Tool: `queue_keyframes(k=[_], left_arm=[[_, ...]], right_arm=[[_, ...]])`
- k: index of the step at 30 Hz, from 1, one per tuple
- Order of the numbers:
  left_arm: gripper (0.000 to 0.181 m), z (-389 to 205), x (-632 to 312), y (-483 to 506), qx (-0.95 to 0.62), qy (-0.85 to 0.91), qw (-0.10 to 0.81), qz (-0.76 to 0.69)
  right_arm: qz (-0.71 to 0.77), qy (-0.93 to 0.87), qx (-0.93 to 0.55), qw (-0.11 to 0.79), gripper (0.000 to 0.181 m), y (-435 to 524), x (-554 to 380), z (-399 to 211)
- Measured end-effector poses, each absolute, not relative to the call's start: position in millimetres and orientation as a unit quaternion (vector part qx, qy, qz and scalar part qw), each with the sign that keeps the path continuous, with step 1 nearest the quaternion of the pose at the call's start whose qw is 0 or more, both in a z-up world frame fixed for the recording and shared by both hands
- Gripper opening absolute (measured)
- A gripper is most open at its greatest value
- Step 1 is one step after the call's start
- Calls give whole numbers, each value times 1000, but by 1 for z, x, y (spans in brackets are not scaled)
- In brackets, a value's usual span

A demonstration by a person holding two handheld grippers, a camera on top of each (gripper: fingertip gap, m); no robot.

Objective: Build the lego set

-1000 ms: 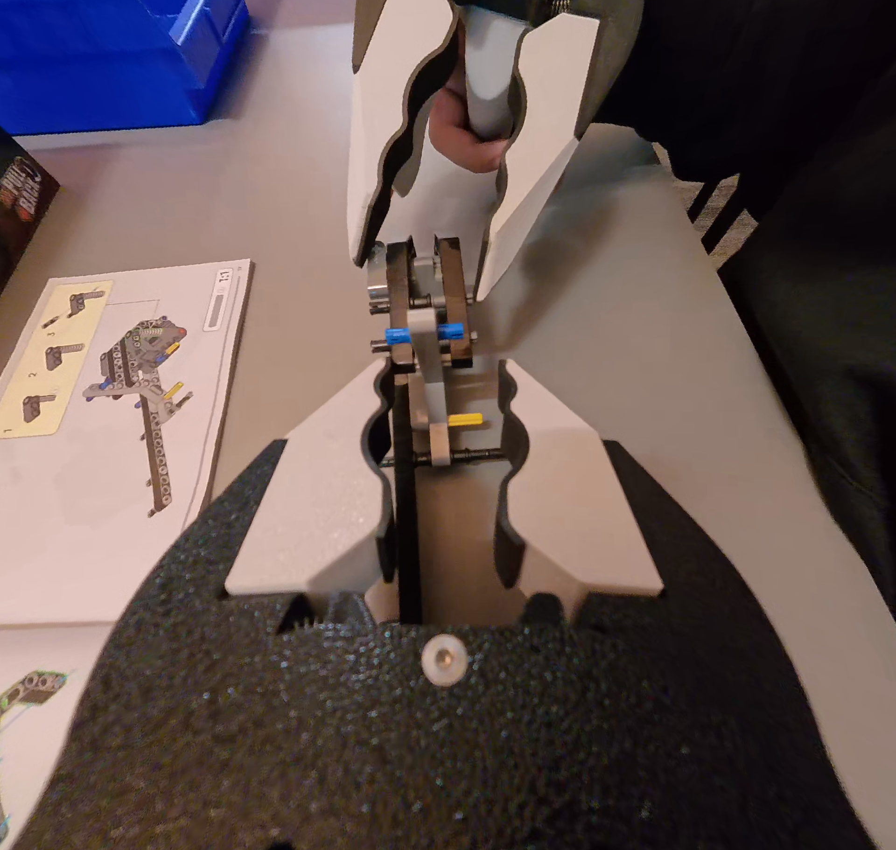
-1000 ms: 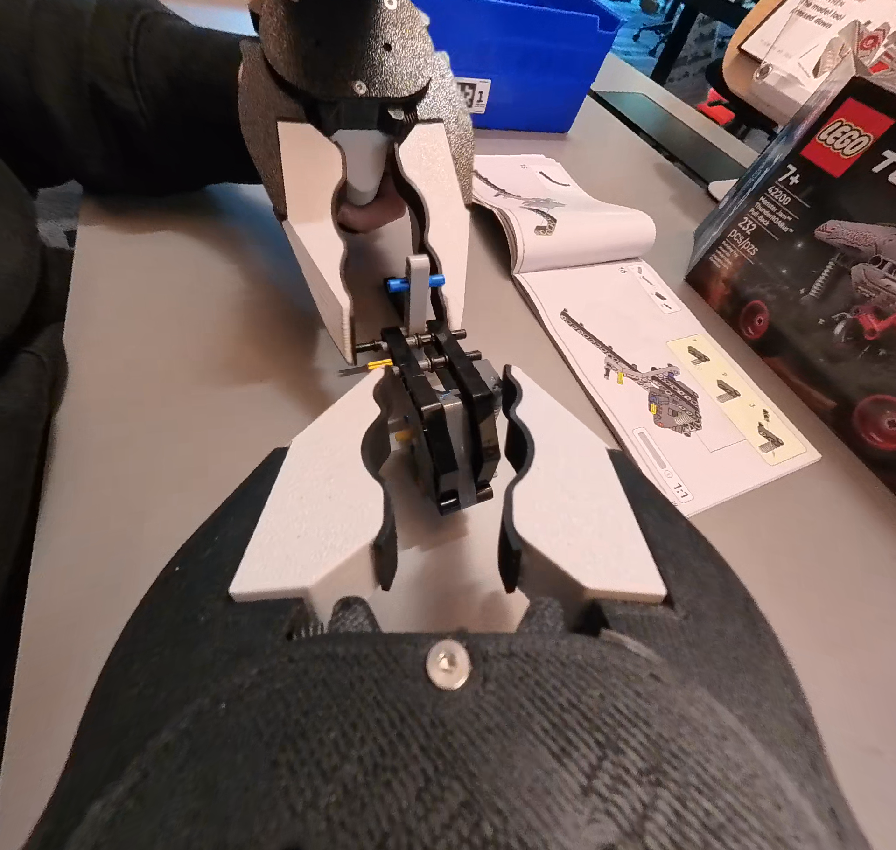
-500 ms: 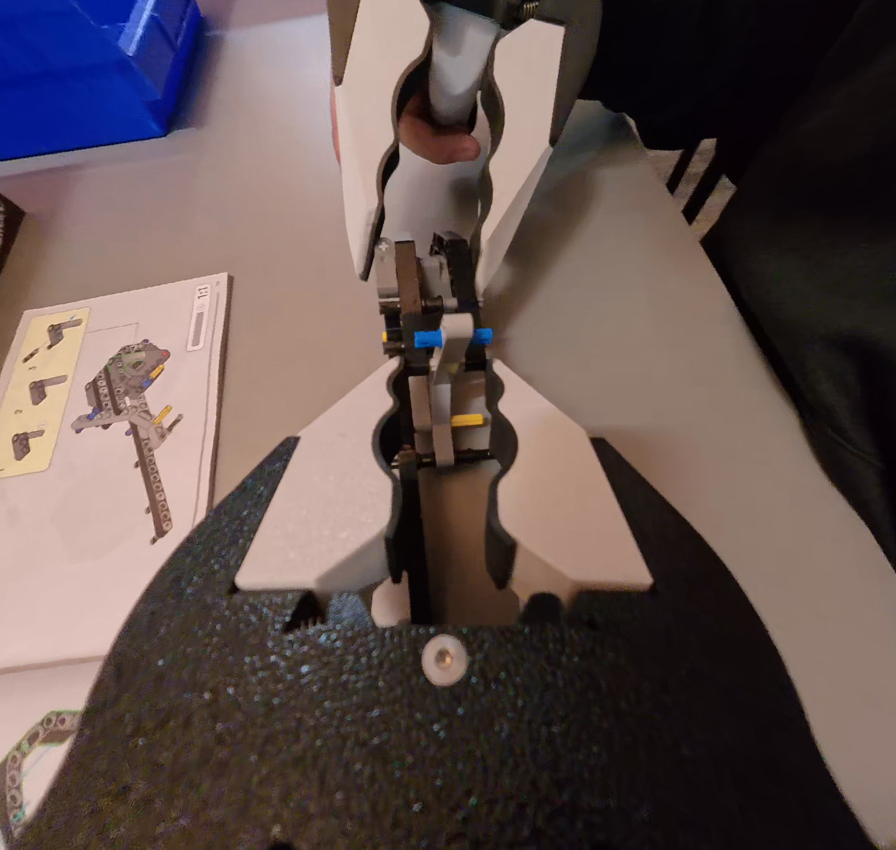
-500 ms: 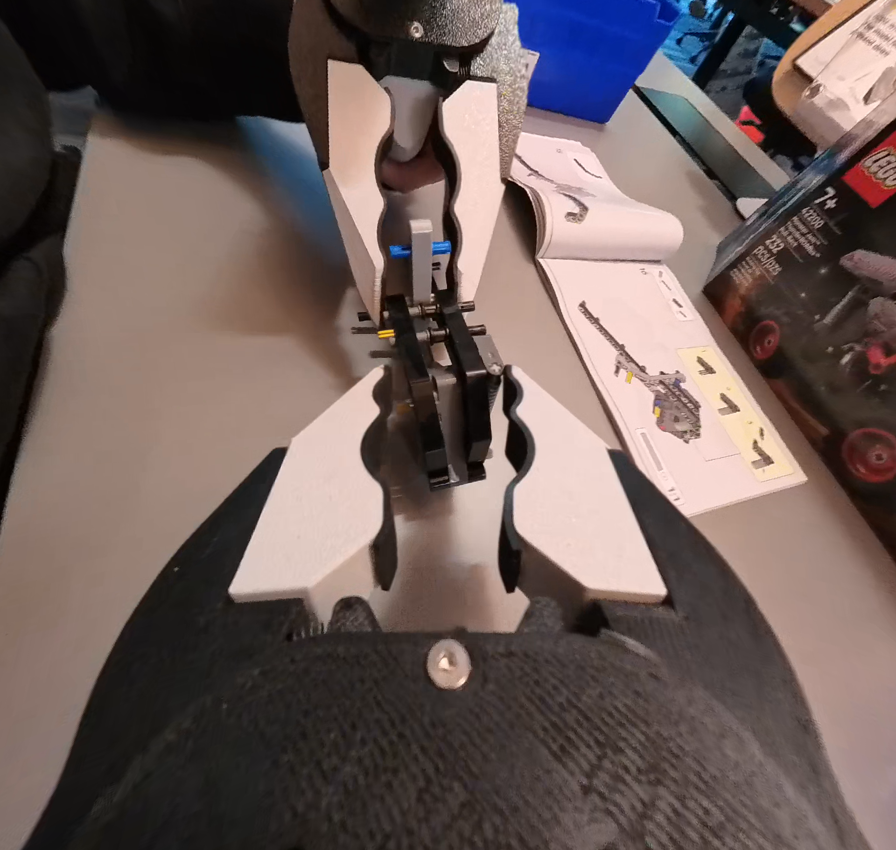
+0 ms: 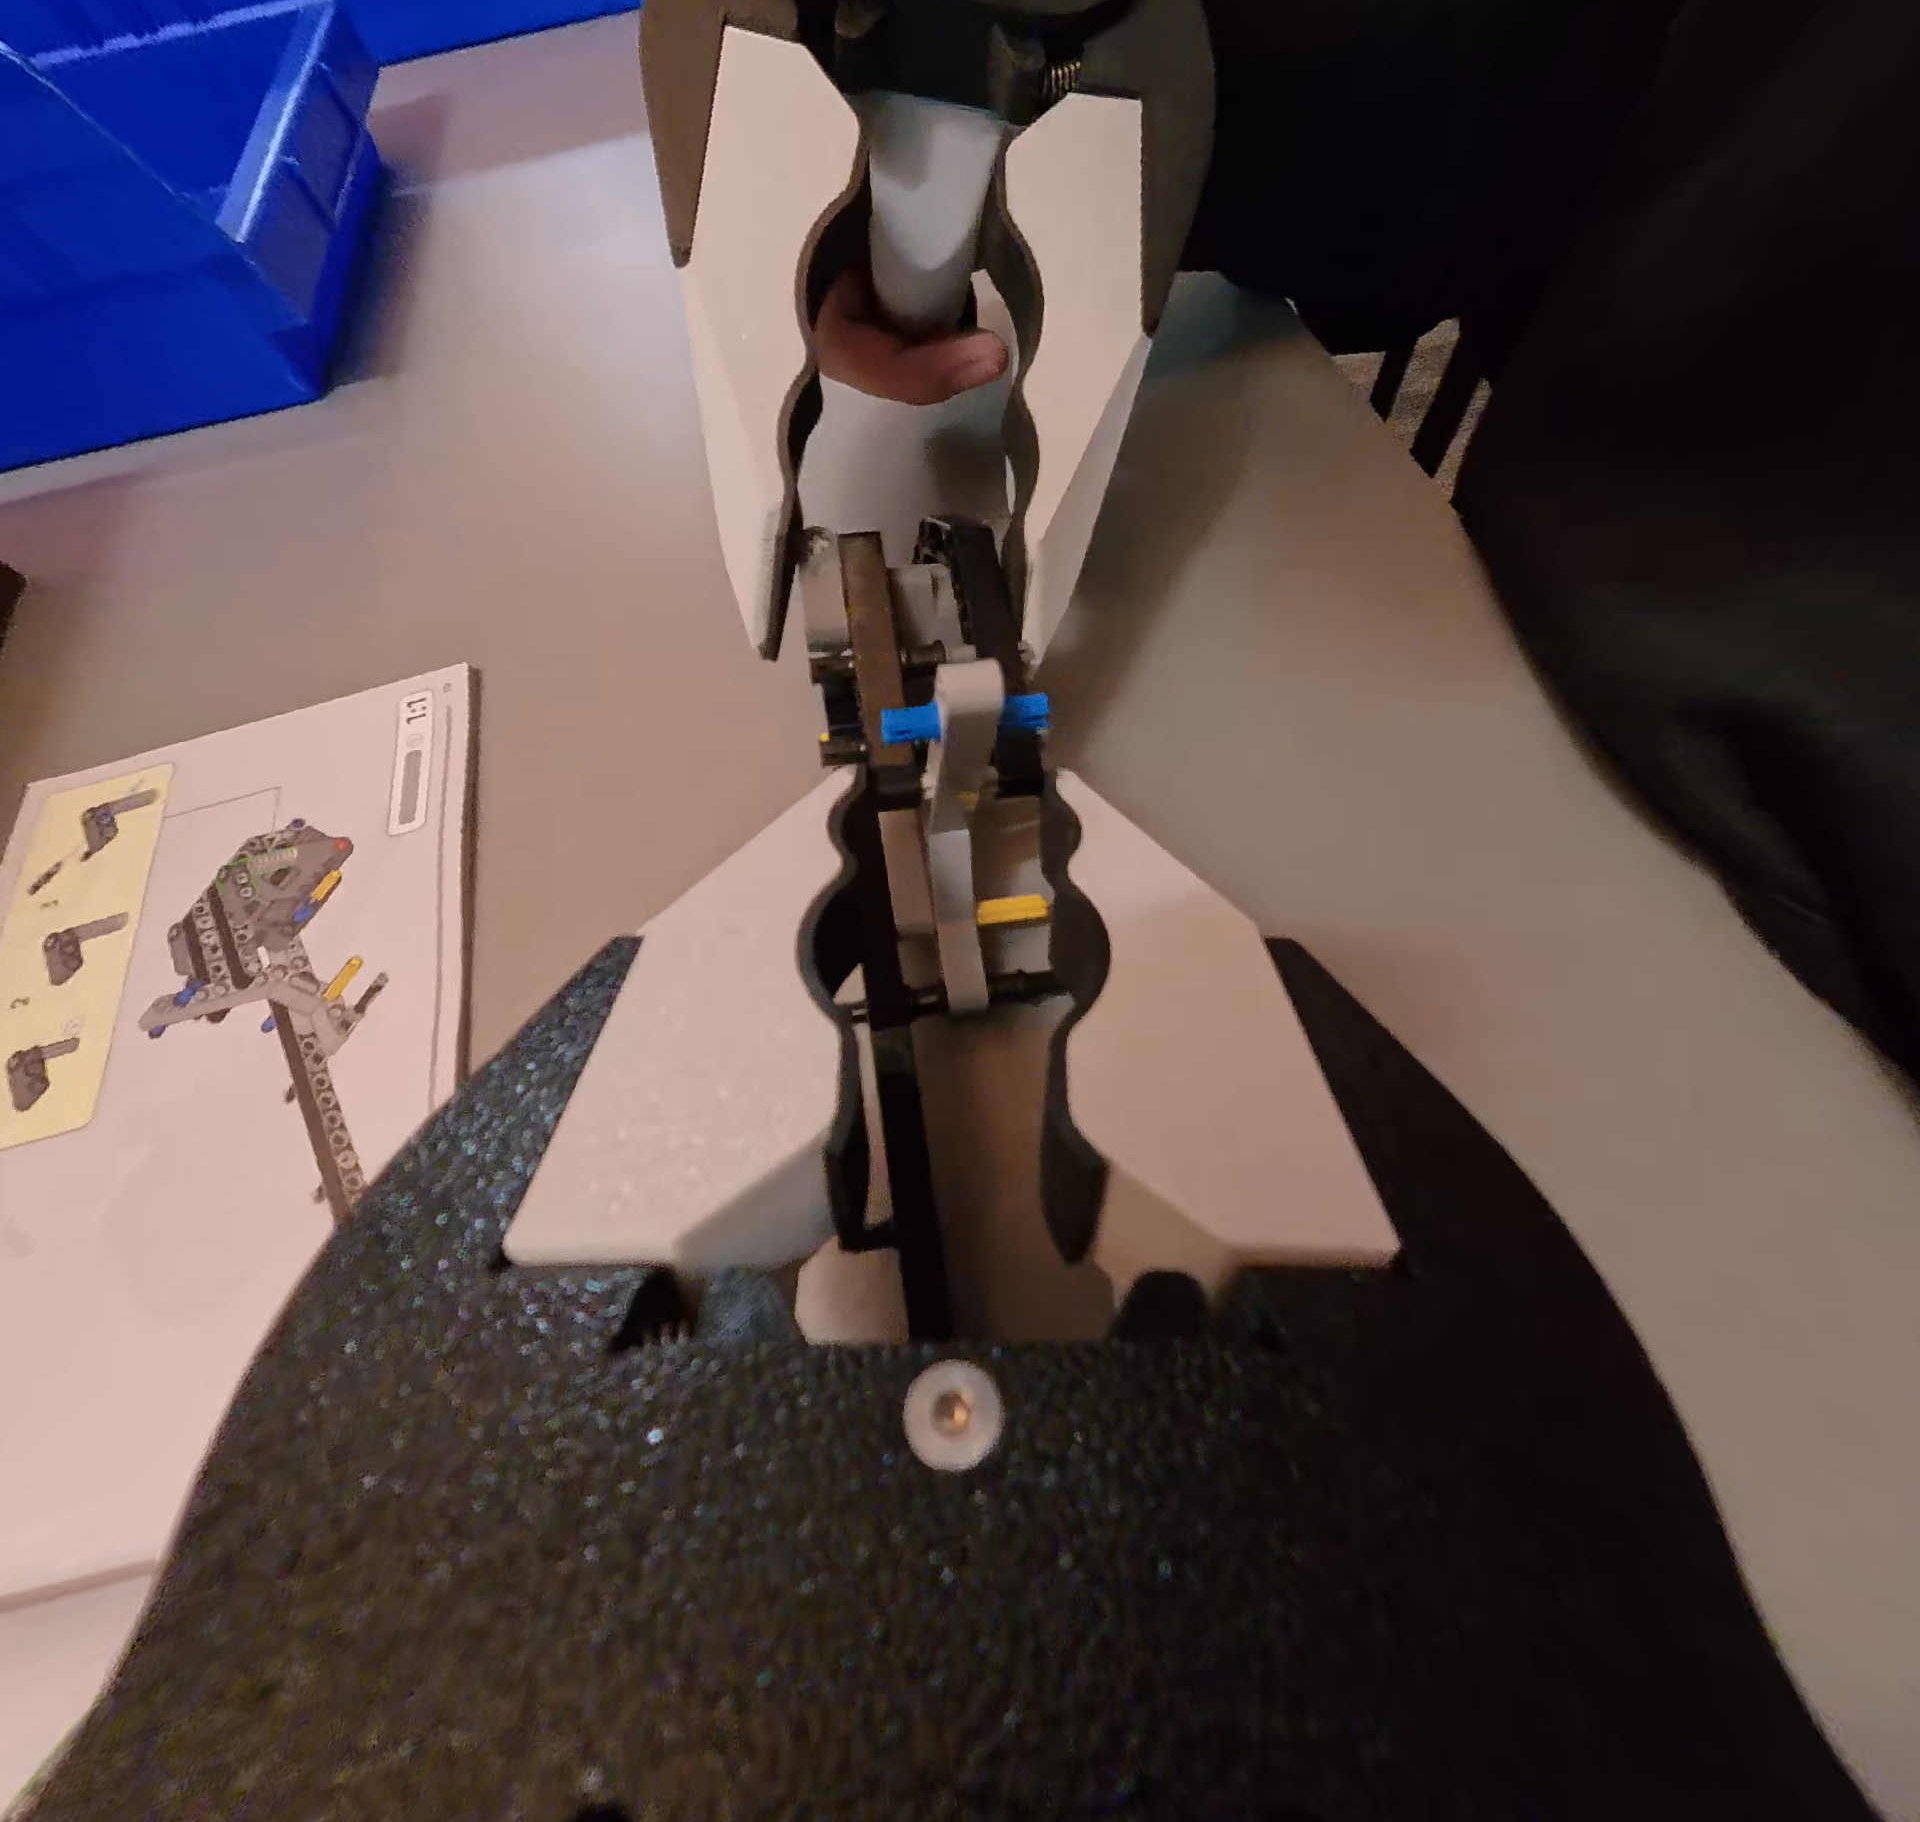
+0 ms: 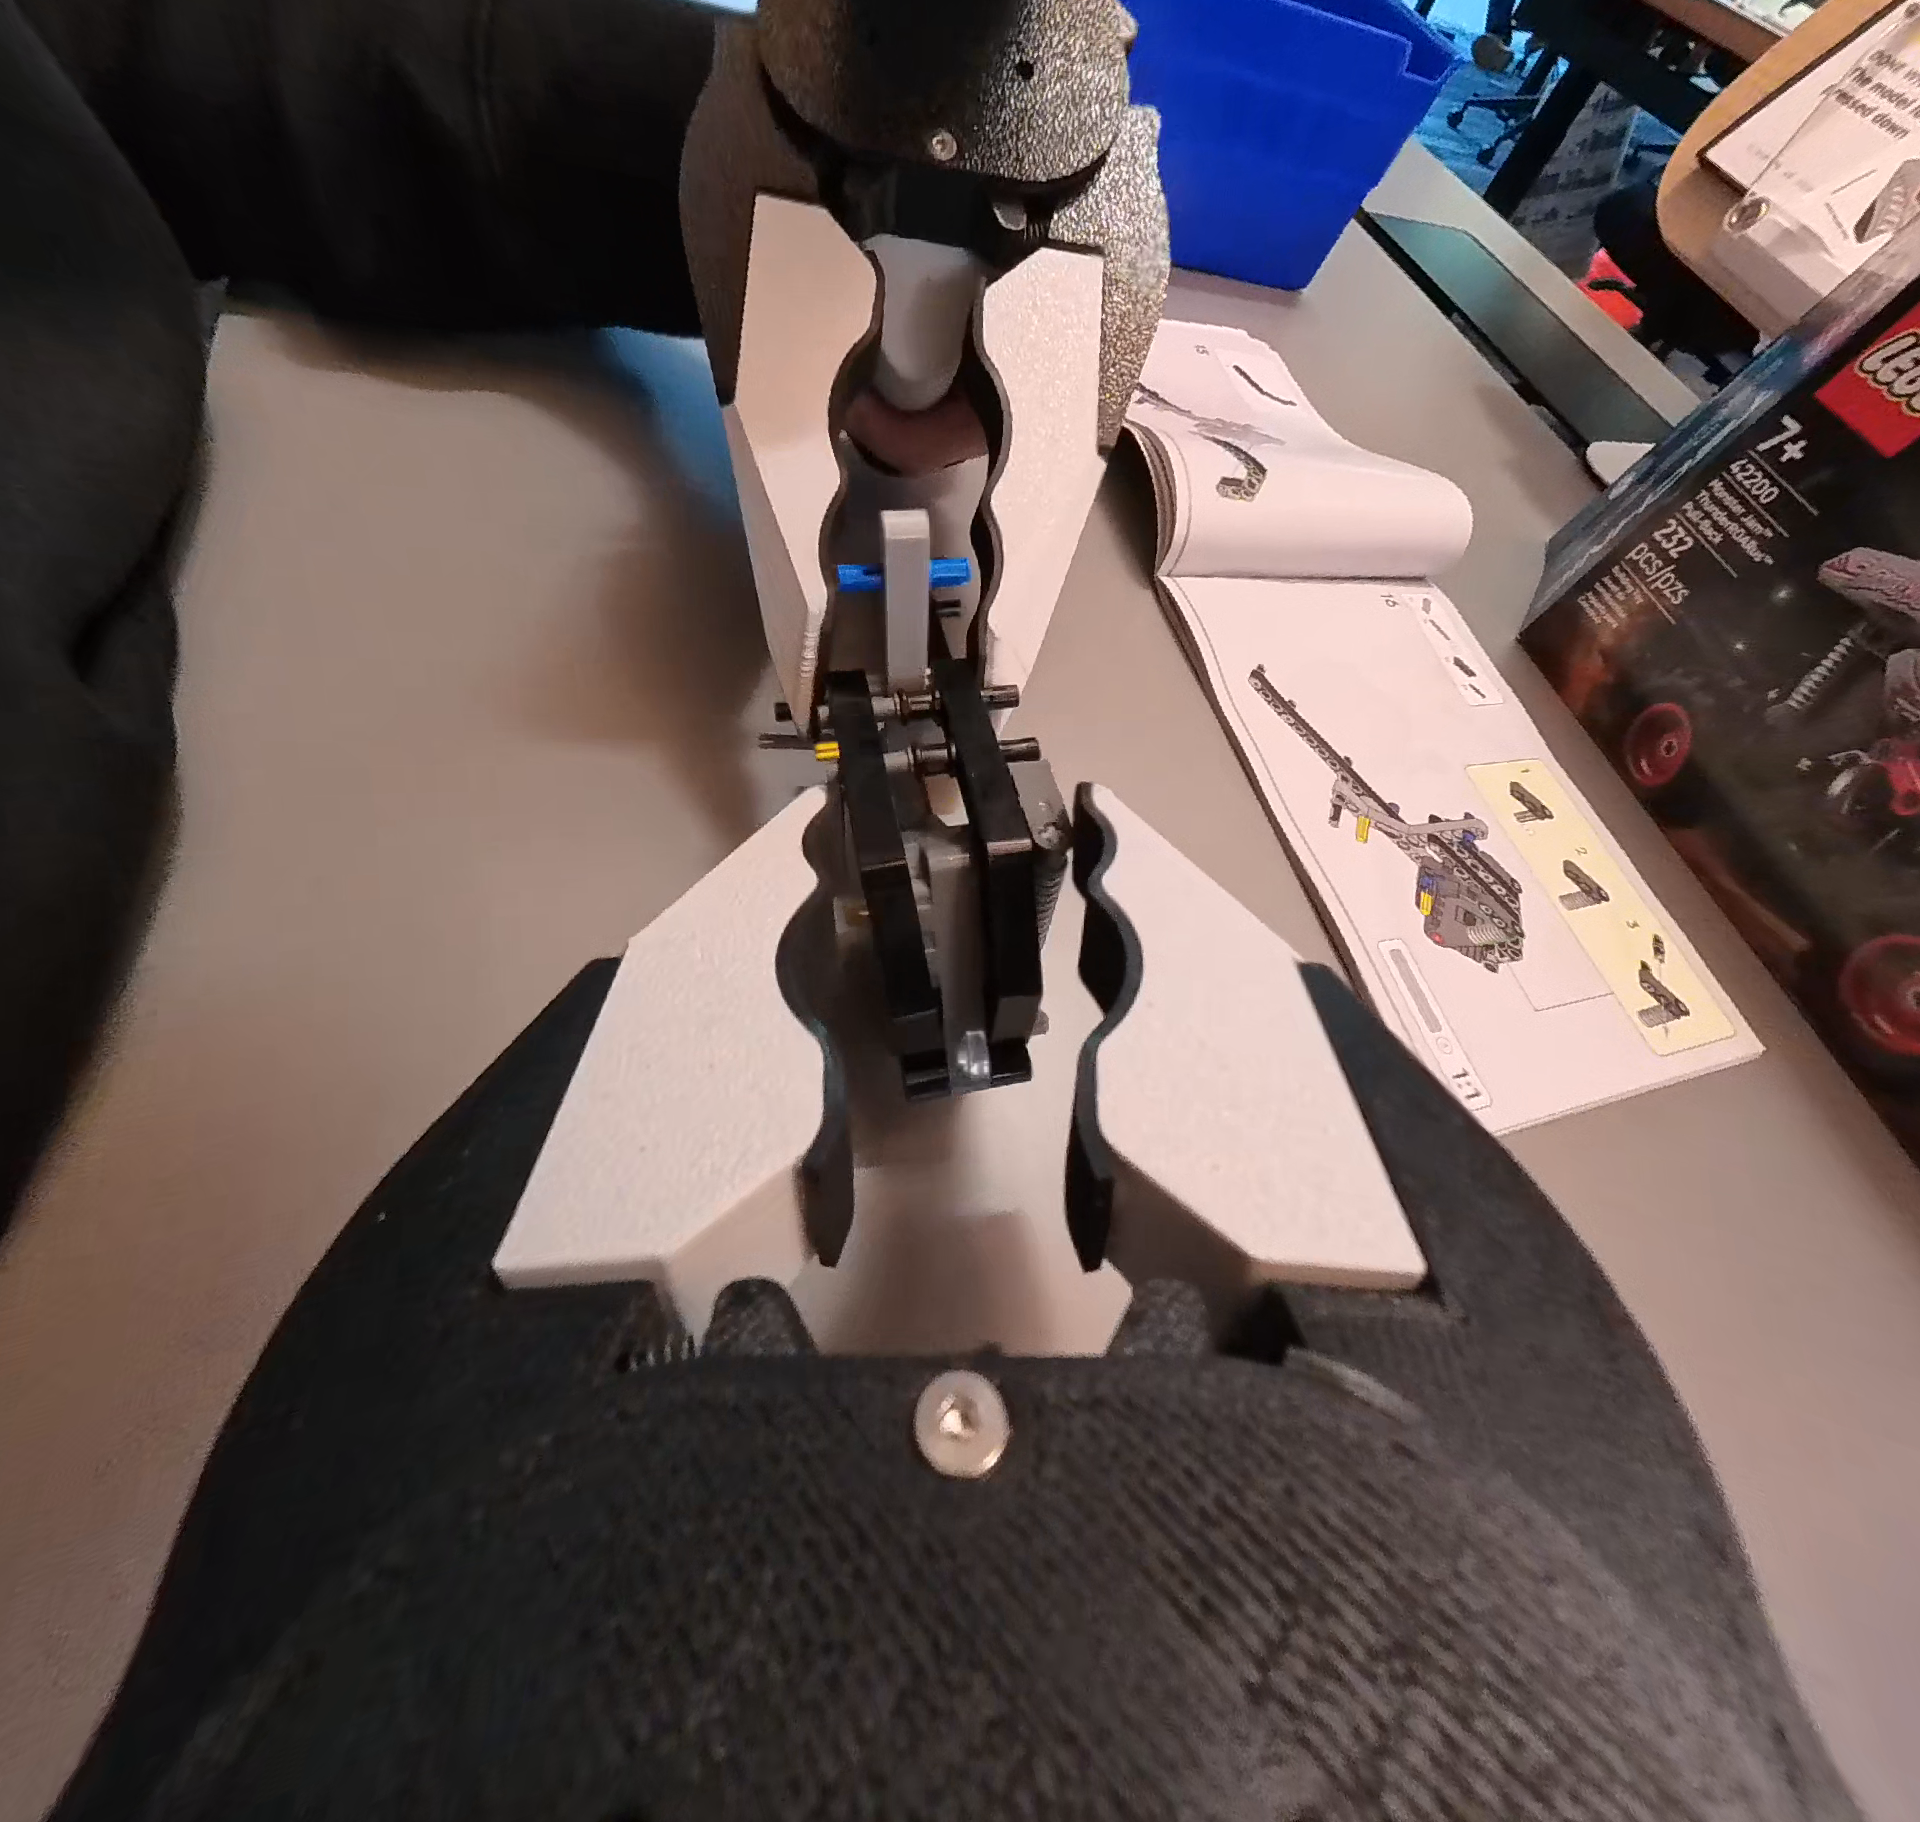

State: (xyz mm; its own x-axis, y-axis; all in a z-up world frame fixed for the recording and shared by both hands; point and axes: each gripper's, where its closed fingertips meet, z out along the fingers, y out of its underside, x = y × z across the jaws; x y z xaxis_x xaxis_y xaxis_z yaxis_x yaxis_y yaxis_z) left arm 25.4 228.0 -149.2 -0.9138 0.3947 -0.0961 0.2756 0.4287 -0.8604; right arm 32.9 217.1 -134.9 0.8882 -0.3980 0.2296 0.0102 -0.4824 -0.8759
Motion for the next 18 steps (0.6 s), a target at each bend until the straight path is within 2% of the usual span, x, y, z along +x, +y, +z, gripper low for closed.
queue_keyframes(k=[18], left_arm=[[28, -150, 25, 228, -197, -842, 36, 500]], right_arm=[[-186, 120, -825, 520, 39, 212, 28, -130]])
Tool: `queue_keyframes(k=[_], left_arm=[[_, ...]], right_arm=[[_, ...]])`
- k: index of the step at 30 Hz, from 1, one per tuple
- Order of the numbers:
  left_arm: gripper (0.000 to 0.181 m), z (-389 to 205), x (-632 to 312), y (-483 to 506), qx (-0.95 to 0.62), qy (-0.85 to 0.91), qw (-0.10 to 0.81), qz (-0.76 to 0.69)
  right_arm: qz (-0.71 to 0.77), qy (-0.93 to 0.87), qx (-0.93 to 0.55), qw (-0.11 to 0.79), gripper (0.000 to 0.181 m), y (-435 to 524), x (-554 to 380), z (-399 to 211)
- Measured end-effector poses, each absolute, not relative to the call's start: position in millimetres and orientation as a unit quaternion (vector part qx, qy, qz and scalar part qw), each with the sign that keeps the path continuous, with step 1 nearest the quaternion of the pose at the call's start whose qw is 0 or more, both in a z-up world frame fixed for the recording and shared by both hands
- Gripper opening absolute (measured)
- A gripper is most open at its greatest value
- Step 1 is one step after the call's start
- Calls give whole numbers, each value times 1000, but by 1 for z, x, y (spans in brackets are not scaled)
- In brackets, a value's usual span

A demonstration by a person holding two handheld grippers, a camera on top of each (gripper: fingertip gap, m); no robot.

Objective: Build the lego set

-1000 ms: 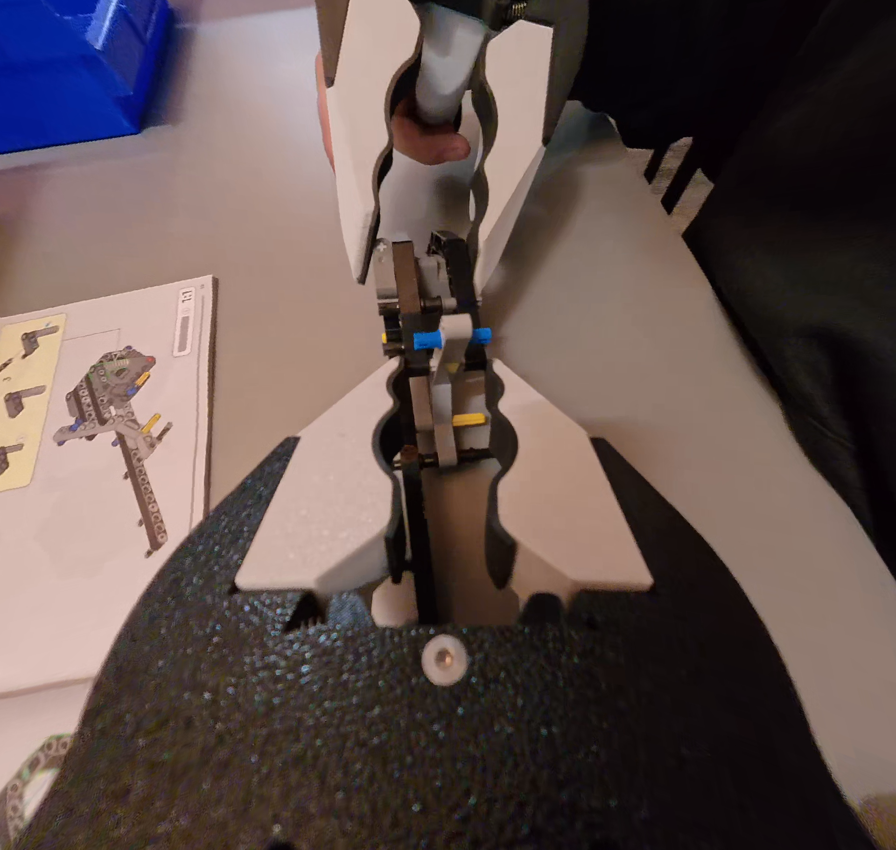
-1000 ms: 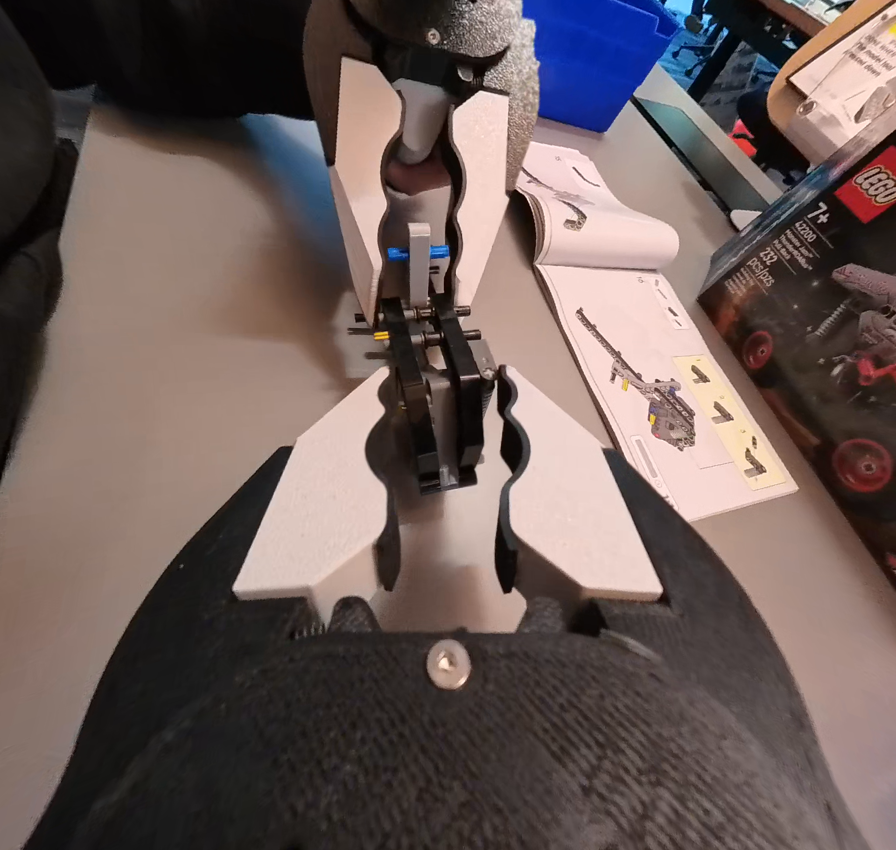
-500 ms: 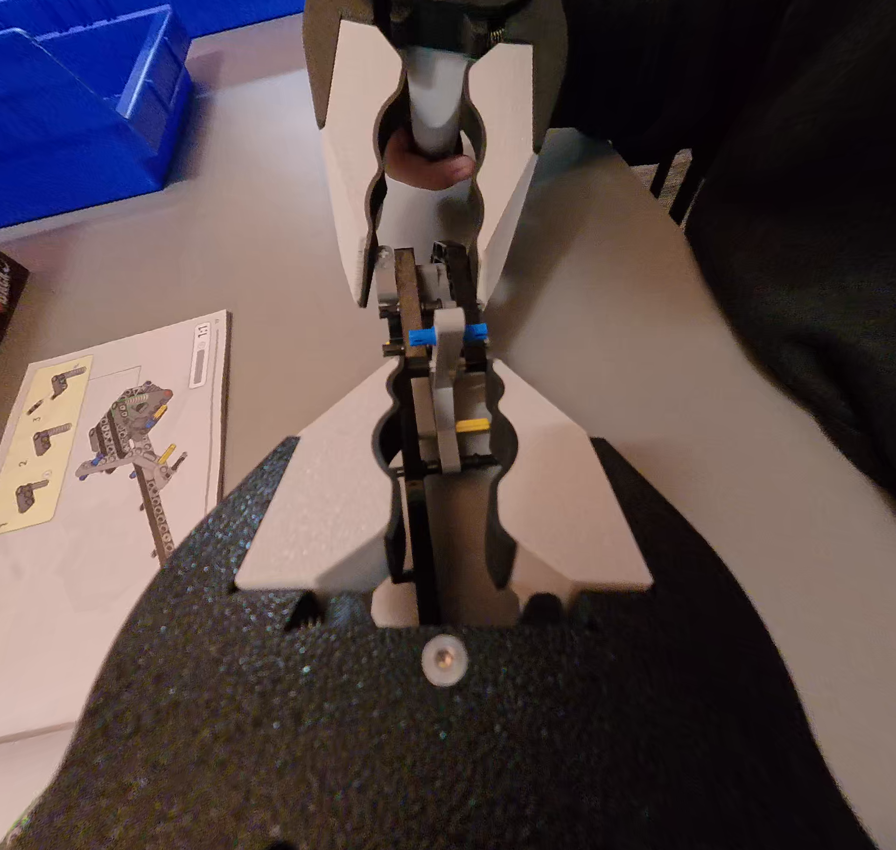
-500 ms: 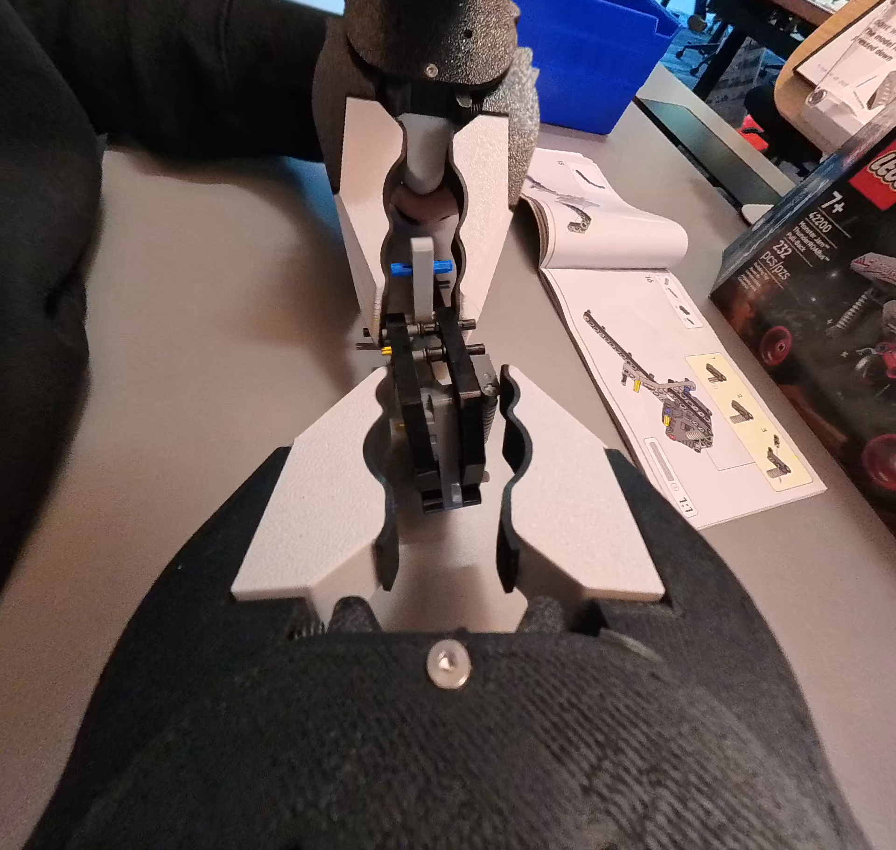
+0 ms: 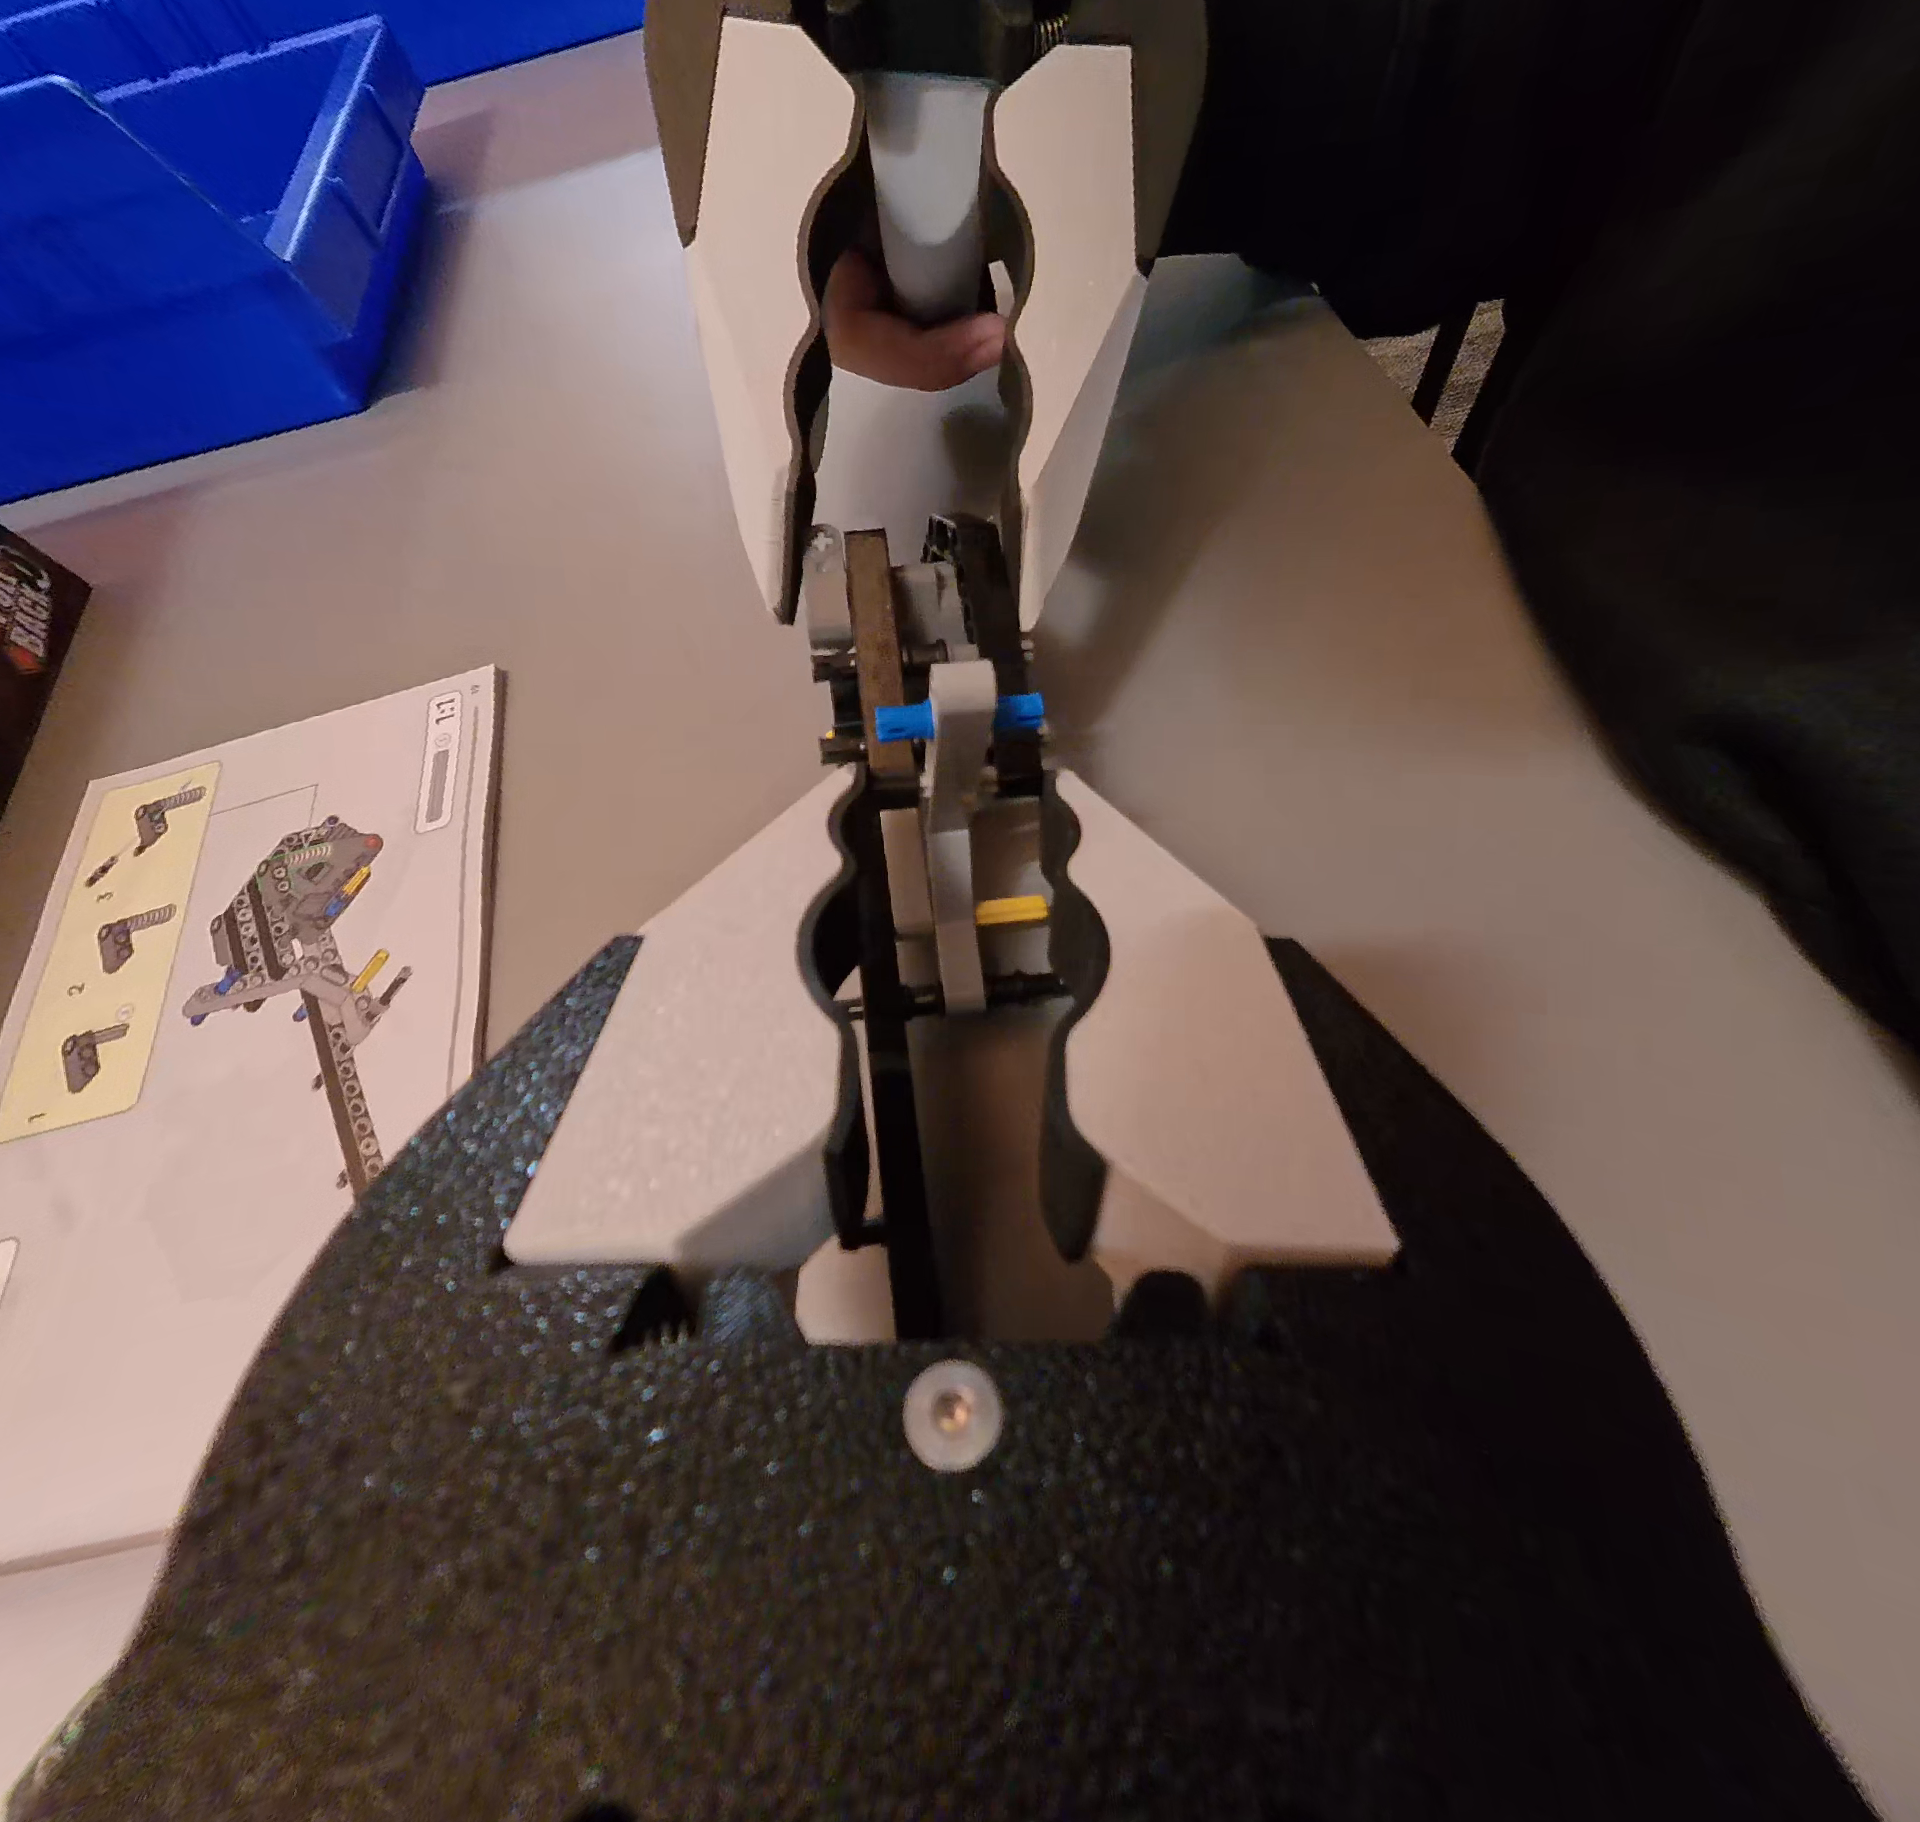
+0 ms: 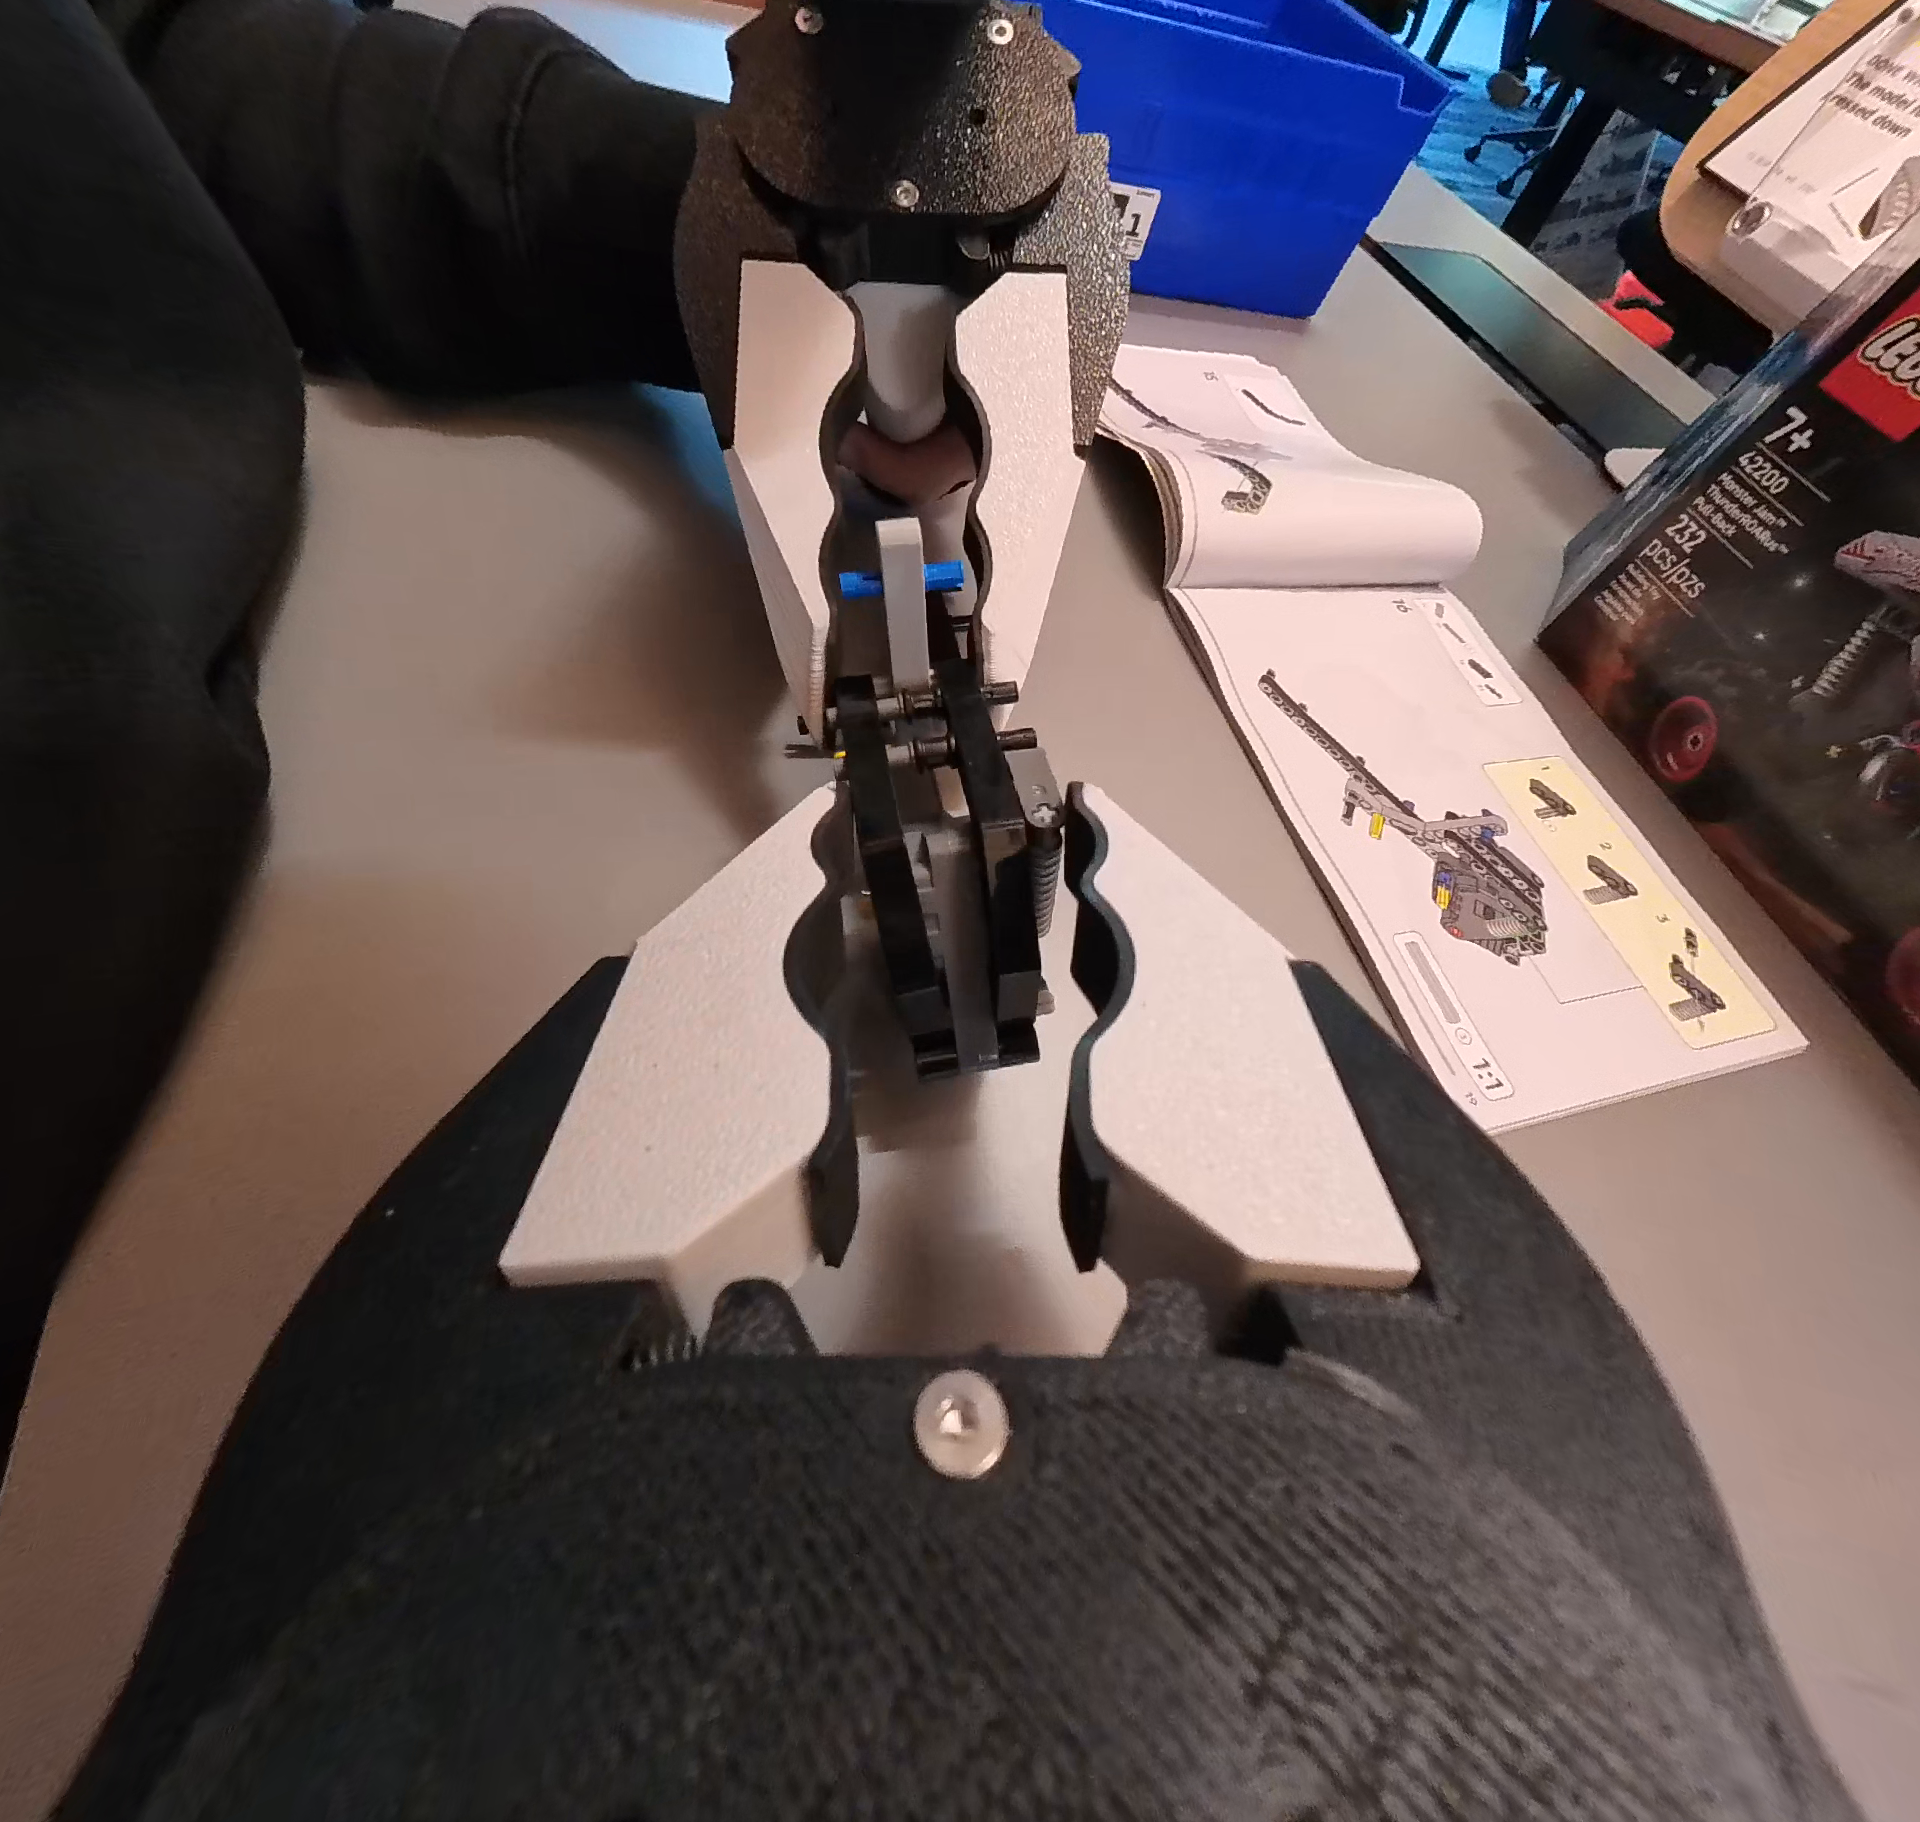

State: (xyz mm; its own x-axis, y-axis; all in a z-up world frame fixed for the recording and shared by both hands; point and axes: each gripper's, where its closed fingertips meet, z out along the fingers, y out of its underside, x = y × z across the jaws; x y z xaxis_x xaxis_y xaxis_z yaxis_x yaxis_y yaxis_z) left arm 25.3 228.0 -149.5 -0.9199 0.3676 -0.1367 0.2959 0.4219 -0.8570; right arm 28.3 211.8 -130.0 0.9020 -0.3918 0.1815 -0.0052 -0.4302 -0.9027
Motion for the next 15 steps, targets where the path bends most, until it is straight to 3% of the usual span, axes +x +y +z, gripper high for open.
queue_keyframes(k=[12, 15], left_arm=[[29, -149, 28, 226, -179, -844, 17, 504], [38, -151, 33, 225, -180, -846, -17, 502]], right_arm=[[-204, 125, -830, 505, 40, 214, 31, -130], [-204, 126, -831, 501, 39, 213, 31, -131]])
